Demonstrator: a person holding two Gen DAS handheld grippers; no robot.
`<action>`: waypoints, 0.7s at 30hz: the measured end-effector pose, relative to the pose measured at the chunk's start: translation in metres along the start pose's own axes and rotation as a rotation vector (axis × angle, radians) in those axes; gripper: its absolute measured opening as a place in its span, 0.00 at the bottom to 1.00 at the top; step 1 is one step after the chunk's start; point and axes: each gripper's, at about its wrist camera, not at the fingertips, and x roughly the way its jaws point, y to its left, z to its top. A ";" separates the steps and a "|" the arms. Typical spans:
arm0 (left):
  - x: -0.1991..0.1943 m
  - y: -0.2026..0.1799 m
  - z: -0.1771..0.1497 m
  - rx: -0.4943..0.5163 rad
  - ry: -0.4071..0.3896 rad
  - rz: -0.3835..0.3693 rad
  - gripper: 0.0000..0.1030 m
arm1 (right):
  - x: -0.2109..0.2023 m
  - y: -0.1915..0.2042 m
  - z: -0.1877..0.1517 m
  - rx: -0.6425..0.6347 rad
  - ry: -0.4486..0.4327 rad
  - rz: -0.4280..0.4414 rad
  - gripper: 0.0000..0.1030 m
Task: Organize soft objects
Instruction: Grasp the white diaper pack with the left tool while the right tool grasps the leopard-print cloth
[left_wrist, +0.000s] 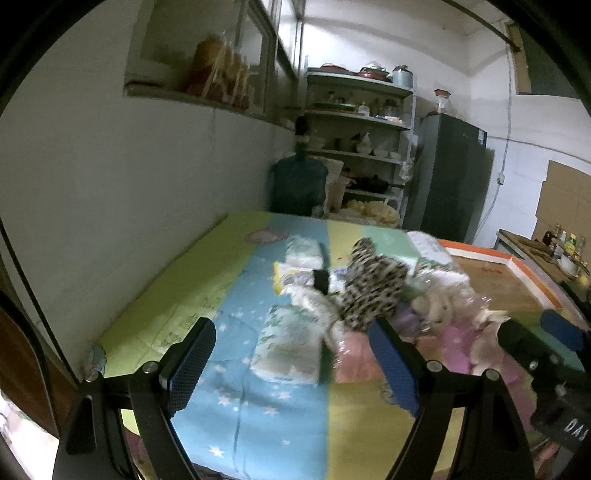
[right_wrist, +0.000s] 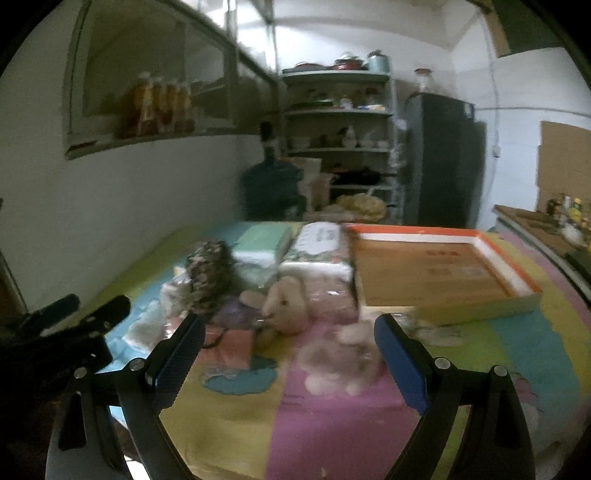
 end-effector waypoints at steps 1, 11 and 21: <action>0.003 0.003 -0.002 -0.005 0.009 -0.006 0.83 | 0.004 0.001 0.000 -0.006 0.002 0.014 0.91; 0.041 0.024 -0.013 -0.043 0.074 -0.055 0.83 | 0.045 0.024 0.019 -0.067 0.011 0.135 0.91; 0.072 0.034 -0.022 -0.037 0.127 -0.079 0.83 | 0.082 0.041 0.030 -0.113 0.069 0.211 0.91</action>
